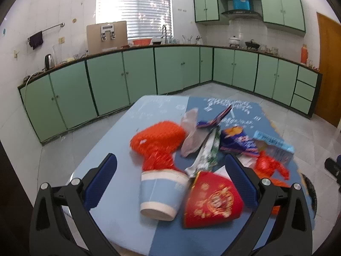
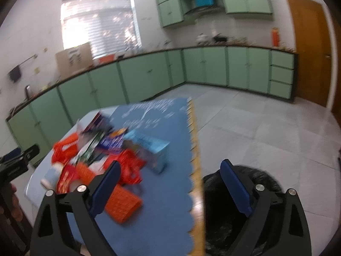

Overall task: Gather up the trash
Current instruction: 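Grasp the orange foam net with the right gripper while the left gripper approaches the red cup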

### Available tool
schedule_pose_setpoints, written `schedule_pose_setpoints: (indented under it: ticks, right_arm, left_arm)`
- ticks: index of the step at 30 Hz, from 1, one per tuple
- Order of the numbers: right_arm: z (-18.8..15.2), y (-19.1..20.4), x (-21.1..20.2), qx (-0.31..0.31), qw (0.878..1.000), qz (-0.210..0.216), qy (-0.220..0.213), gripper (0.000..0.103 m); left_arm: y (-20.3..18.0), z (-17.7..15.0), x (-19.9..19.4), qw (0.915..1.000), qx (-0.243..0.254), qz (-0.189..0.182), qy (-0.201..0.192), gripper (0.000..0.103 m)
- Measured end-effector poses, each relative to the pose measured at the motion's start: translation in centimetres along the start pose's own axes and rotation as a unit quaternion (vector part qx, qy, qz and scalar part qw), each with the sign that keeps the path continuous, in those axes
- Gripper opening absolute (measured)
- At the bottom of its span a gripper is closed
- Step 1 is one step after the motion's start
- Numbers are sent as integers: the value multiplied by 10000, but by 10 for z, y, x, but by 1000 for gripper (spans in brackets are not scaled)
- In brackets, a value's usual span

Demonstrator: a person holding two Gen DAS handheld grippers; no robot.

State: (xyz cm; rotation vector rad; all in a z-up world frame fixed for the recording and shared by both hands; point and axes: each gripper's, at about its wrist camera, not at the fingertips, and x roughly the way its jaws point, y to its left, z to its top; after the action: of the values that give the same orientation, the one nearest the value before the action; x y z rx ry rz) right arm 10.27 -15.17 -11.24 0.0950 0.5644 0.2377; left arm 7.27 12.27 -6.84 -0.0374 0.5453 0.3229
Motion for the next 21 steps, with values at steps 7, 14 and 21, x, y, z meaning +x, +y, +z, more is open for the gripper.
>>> schedule_pose_setpoints:
  ticks: [7,14,21]
  right_arm:
    - [-26,40,34,-667,9966,390,296,82]
    - [-48,58,59,-903,9928,617,494,49]
    - [-49,51,62,-702,9913,945,592,12]
  left_arm:
    - [6,-21,10,9999,-67,25,117,98]
    - [1,-34,14,9998,-128,-9,130,98]
    - [-4,-43,24,9995,-91,15,314,98]
